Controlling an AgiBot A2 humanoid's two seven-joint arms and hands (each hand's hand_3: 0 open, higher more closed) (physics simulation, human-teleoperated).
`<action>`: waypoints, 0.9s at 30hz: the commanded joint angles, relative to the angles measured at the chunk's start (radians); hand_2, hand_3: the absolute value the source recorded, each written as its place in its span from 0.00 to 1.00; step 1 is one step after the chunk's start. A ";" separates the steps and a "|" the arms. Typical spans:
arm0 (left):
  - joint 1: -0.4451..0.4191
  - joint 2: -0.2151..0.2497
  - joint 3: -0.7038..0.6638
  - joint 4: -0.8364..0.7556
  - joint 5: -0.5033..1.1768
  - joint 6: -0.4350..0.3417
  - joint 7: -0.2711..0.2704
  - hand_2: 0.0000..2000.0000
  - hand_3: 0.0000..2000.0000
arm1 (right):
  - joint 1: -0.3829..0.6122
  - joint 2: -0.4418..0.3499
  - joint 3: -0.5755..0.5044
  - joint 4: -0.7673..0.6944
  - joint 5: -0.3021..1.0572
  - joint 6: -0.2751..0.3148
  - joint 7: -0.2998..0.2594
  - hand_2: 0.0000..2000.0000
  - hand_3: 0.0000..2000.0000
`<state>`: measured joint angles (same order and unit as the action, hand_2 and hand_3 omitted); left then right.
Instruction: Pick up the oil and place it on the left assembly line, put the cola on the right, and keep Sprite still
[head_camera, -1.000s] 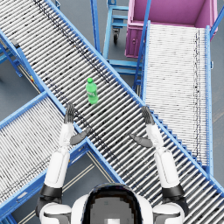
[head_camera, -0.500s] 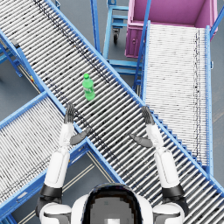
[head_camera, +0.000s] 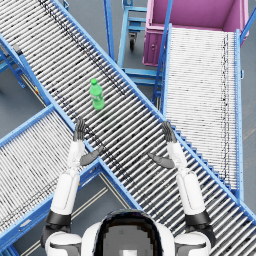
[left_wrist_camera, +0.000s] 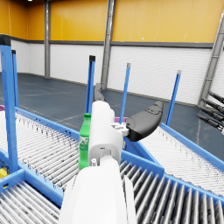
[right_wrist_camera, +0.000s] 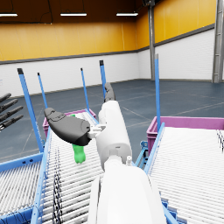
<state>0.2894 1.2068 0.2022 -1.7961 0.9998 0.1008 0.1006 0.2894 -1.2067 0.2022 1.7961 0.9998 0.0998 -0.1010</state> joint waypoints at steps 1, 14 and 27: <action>0.000 0.000 0.000 0.000 0.000 0.000 0.000 0.00 0.00 | 0.000 0.000 0.000 0.000 0.000 0.000 0.000 0.00 0.00; 0.000 0.000 0.000 0.000 0.000 0.000 0.000 0.00 0.00 | 0.000 0.000 0.000 0.000 0.000 0.000 0.000 0.00 0.00; 0.000 0.000 0.000 0.000 0.000 0.000 0.000 0.00 0.00 | 0.000 0.000 0.000 0.000 0.000 0.000 0.000 0.00 0.00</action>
<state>0.2894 1.2068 0.2022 -1.7961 0.9998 0.1008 0.1006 0.2894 -1.2067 0.2022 1.7961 0.9998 0.0998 -0.1010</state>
